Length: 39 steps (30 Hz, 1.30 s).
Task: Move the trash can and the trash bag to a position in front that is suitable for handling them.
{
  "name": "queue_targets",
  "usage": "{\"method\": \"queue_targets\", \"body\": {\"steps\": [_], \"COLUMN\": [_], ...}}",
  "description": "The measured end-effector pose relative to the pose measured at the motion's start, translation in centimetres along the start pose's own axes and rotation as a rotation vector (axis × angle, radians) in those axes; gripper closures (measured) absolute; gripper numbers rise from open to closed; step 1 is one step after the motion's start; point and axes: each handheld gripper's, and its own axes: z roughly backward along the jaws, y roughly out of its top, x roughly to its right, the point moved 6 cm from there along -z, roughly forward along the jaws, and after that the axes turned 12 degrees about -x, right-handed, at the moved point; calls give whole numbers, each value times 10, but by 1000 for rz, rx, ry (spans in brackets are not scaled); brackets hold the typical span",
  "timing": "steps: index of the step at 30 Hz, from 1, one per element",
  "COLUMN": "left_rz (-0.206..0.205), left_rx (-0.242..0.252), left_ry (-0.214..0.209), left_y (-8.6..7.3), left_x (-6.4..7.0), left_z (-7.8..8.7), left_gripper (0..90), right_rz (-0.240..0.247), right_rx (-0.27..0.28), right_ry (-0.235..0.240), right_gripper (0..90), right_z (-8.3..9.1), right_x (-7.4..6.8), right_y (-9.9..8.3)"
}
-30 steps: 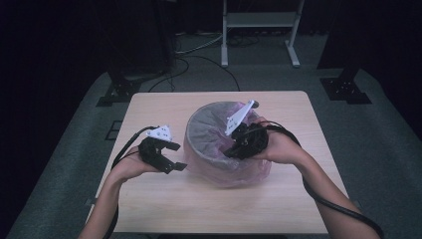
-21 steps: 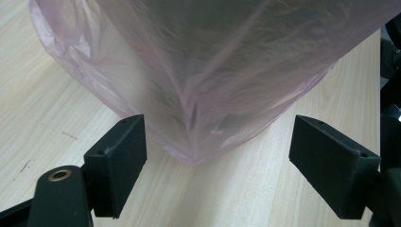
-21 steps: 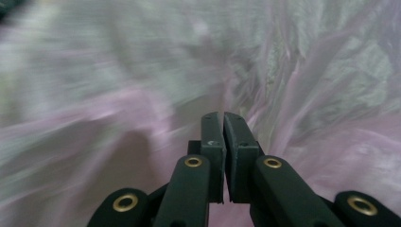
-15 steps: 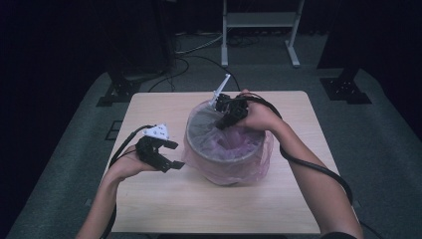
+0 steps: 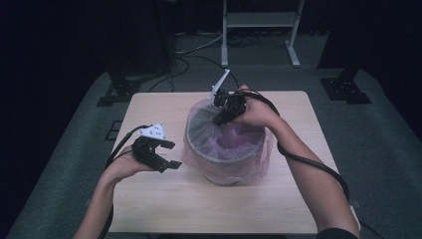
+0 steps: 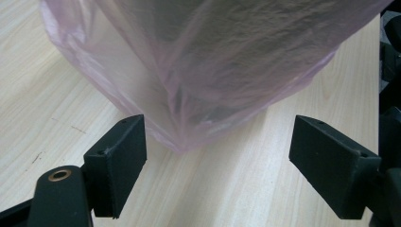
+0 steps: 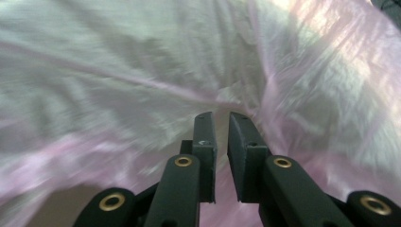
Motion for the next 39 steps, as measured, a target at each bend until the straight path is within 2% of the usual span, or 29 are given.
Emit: {"method": "queue_targets", "body": {"steps": [2,6,7,8,9,12,14,17,20,24,25,26,27,28,29,30,31,33,34,35,38,39], "left_rz": [-2,-1,-3,-3,-4,-6,-9,-10,-9,-9,-5,-5,-5,-2,-5,-5,-8,-5,-5,-4,-3,-4], "left_rx": [-5,3,5,5,8,8,8,8,9,9,12,12,13,14,14,14,16,16,16,20,23,24], "left_ry": [-2,2,4,4,4,2,-3,-4,-2,3,4,4,5,4,6,6,7,7,7,7,7,8], "left_y": [1,5,8,8,11,13,15,16,15,12,10,10,10,9,8,8,7,7,7,7,7,8], "left_x": [0,1,0,0,0,-1,-1,-2,-2,-3,-3,-3,-3,-2,-1,-1,0,1,1,1,1,1], "left_z": [-1,-2,-3,-3,-4,-6,-7,-8,-7,-4,-3,-3,-2,-2,-1,-1,1,1,1,2,3,3], "left_gripper": [185,185,185,185,185,185,185,185,185,185,185,185,185,185,185,185,185,185,185,185,185,185], "right_rz": [11,7,-14,-14,-30,-42,-62,-75,-73,-56,-36,-36,-10,-10,14,14,35,58,58,76,94,119], "right_rx": [30,15,-2,-2,-19,-31,-49,-60,-62,-35,-17,-17,2,2,1,1,0,-13,-13,-31,-40,-42], "right_ry": [21,11,0,0,-15,-27,-34,-36,-36,-40,-36,-36,-12,-12,4,4,24,41,41,56,65,91], "right_gripper": [801,803,803,803,808,816,822,826,825,815,812,812,809,809,809,809,809,810,810,811,811,811], "right_z": [10,11,8,8,3,0,-6,-12,-13,-3,3,3,7,7,6,6,2,-3,-3,-8,-12,-14], "right_x": [-11,-10,-4,-4,4,12,25,31,32,24,14,14,0,0,-12,-12,-22,-31,-31,-40,-48,-56], "right_y": [-12,-21,-25,-25,-25,-23,-20,-17,-17,-17,-16,-16,-13,-13,-9,-9,-4,-1,-1,1,3,4]}}
